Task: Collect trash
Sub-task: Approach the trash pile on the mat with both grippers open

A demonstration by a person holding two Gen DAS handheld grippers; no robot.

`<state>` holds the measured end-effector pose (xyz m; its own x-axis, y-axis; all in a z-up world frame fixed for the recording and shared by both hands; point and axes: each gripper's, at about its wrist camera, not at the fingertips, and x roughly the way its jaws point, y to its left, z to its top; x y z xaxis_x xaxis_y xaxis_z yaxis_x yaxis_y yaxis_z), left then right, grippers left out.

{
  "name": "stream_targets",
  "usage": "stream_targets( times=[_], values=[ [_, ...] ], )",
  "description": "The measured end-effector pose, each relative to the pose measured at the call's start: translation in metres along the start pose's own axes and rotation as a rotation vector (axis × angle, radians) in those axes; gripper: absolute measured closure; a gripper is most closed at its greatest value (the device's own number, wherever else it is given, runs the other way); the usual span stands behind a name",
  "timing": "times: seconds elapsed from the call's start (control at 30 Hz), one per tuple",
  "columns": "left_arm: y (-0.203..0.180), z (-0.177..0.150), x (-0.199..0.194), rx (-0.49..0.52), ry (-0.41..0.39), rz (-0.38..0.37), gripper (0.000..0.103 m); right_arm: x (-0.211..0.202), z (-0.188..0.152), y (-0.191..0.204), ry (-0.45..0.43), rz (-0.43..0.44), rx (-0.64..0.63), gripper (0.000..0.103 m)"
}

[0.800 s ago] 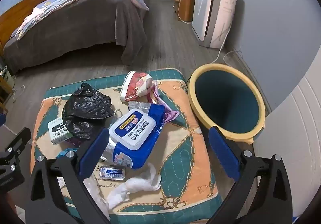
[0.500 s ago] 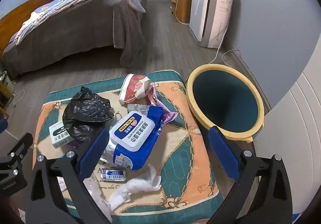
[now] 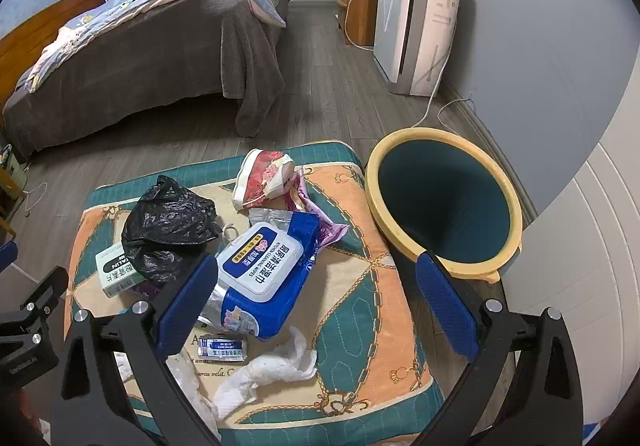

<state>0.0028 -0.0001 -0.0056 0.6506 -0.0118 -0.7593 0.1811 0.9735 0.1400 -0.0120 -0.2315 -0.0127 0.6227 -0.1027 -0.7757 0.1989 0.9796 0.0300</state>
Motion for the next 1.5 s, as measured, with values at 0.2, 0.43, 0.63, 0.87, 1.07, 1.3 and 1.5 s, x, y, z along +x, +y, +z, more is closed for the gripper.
stream_targets(
  times=[0.2,0.43,0.63,0.87,1.07,1.3,1.5],
  values=[
    [0.0002,0.0,0.0007,0.0,0.001,0.0,0.005,0.0021,-0.0011,-0.0013,0.006,-0.005,0.003,0.006],
    [0.0007,-0.0003,0.0011,0.001,0.001,0.003,0.005,0.003,-0.0021,-0.0005,0.005,-0.014,0.001,0.006],
    [0.0015,-0.0006,0.0011,0.003,0.0,0.002,0.005,0.0026,-0.0024,-0.0001,0.001,-0.016,-0.001,0.006],
    [0.0018,-0.0017,0.0023,0.004,0.002,0.003,0.005,0.0027,-0.0028,-0.0009,0.003,-0.017,0.003,0.006],
    [0.0023,-0.003,0.0029,0.006,0.002,0.005,0.005,0.0031,-0.0034,-0.0017,0.006,-0.017,0.003,0.006],
    [0.002,-0.0026,0.0029,0.005,0.004,0.005,0.005,0.0041,-0.0044,-0.0008,0.012,-0.017,0.002,0.006],
    [0.0013,-0.002,0.0027,0.007,0.005,0.005,0.005,0.0055,-0.0047,0.0005,0.019,-0.02,0.003,0.006]
  ],
)
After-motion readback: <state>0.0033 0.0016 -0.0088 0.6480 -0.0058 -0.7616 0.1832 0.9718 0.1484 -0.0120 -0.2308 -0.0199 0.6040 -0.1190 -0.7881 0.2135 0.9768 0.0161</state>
